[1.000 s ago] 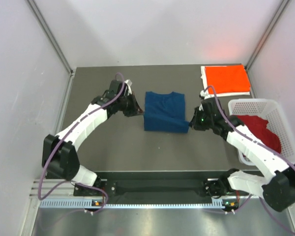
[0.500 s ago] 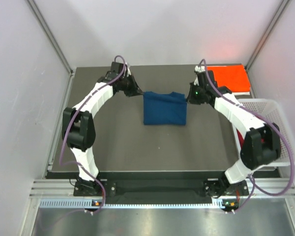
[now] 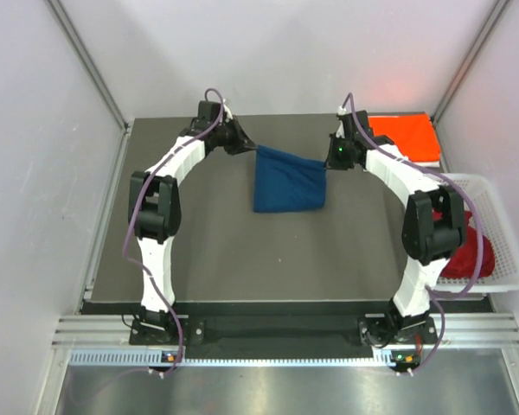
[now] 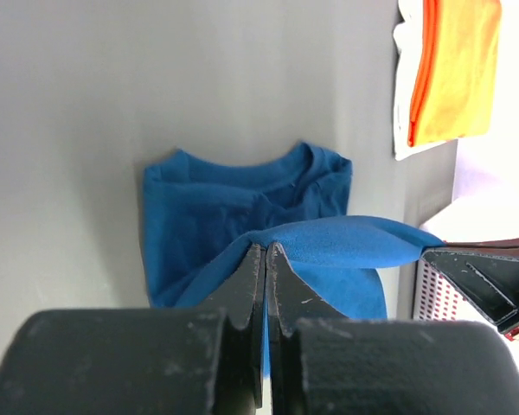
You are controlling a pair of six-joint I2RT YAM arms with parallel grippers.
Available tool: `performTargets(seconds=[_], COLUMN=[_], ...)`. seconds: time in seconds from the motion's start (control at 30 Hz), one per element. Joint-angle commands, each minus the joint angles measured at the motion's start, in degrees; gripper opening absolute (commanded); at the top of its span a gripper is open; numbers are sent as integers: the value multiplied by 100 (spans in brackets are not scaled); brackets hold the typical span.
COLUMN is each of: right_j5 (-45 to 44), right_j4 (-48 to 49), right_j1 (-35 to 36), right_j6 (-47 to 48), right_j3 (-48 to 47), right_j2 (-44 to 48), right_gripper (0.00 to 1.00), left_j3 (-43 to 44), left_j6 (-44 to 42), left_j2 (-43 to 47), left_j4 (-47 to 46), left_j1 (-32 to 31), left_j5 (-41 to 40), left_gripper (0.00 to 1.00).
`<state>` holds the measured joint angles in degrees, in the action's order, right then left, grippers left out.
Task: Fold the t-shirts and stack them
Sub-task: Fold the tshirt
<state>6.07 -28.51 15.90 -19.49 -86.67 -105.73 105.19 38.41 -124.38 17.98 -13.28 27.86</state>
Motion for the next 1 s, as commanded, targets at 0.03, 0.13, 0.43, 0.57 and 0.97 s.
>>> performTargets(seconds=[0.03, 0.13, 0.43, 0.57, 0.97], right_j5=[44, 123, 456, 764, 2601], right_j4=[215, 223, 293, 268, 1242], right_j1=[-166, -254, -439, -465, -615], right_j6=[103, 129, 217, 287, 472], right_j3=[-482, -701, -1282, -1256, 931], right_j2=[-351, -579, -1168, -1125, 237], right_gripper=[0, 0, 21, 39, 72], left_j3=[379, 634, 1329, 1373, 214], left_j6=[96, 184, 421, 422, -361], left_j2=[-288, -526, -1405, -1502, -334], left_j4=[-777, -971, -1060, -937, -417], left_j1=[176, 194, 238, 387, 344], left_j5=[158, 264, 431, 440, 659], left_gripper=[0, 0, 9, 28, 41])
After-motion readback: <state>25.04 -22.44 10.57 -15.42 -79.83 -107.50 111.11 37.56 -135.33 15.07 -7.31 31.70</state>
